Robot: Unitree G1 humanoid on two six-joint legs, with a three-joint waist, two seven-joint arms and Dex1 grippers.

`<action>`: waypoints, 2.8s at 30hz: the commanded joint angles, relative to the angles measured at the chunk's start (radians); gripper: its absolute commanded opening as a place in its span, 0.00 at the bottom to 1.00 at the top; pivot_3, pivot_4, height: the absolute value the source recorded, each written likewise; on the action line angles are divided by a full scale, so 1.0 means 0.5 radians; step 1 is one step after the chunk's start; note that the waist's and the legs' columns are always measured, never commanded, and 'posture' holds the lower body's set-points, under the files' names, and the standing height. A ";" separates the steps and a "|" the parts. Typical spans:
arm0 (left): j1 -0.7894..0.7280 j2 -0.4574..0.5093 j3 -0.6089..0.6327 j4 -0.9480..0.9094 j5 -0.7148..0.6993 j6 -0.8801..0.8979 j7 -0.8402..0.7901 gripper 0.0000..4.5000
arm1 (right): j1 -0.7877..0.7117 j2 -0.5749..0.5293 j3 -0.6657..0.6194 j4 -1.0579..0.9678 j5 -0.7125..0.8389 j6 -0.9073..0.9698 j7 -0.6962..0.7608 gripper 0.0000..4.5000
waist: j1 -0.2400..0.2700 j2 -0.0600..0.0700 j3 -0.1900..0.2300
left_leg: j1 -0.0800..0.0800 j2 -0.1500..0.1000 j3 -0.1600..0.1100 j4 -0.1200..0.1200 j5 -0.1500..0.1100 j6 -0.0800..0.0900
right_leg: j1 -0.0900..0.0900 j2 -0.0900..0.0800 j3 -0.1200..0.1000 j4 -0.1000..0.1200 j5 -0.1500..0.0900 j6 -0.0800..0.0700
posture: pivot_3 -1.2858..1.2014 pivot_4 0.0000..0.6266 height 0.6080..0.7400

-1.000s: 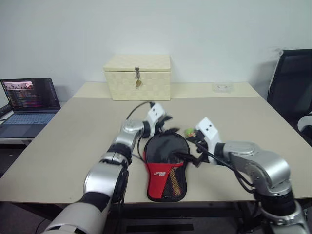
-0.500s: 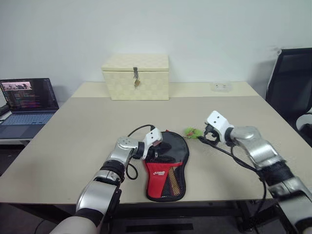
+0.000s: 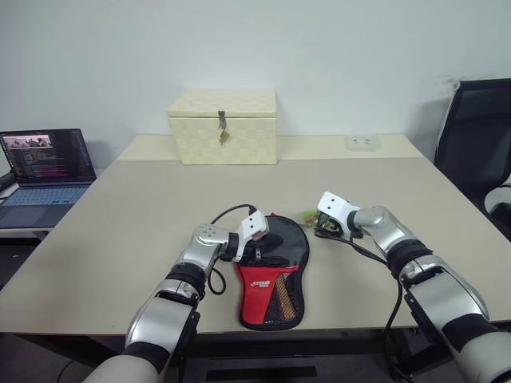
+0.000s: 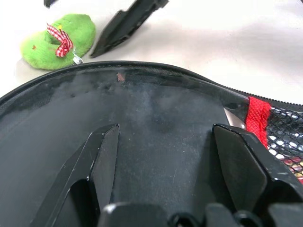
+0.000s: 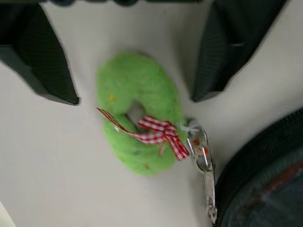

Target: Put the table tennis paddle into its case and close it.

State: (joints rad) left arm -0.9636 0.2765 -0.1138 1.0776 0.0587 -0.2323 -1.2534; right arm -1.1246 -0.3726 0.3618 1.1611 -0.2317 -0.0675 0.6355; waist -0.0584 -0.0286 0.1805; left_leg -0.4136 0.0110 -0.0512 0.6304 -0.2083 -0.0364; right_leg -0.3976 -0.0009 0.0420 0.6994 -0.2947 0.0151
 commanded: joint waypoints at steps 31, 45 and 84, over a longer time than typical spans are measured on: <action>-0.002 -0.185 -0.141 0.293 0.113 -0.060 0.191 0.76 | 1.257 -0.852 -0.334 -2.642 0.226 1.290 0.906 0.01 | 0.075 0.011 -0.007 | 0.032 -0.008 -0.011 -0.001 -0.001 0.001 | 0.046 -0.004 -0.008 -0.016 -0.009 0.017 | 0.52 0.24 1.00; 0.009 -0.235 -0.160 0.339 0.152 -0.059 0.298 0.76 | 1.836 -1.181 -0.432 -3.936 0.784 2.198 0.957 0.01 | 0.110 0.010 -0.007 | 0.027 -0.008 -0.012 -0.002 -0.002 0.001 | 0.052 -0.007 -0.010 -0.040 -0.005 0.025 | 0.52 0.24 1.00; -0.017 -0.265 -0.121 0.355 0.131 -0.029 0.270 0.76 | 1.629 -0.845 -0.013 -3.524 1.026 2.353 0.112 0.36 | 0.109 0.001 -0.014 | 0.028 -0.006 -0.008 -0.003 -0.002 0.001 | 0.051 -0.006 -0.005 -0.044 -0.004 0.028 | 0.52 0.24 1.00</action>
State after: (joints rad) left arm -1.0053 0.1353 -0.1474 1.2158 0.0857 -0.2639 -1.1117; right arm -0.3098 -0.7825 0.3406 -0.5948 0.2899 1.1160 0.6918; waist -0.0038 -0.0282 0.1736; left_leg -0.3997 0.0080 -0.0550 0.6289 -0.2093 -0.0359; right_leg -0.3720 -0.0036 0.0393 0.6775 -0.2965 0.0290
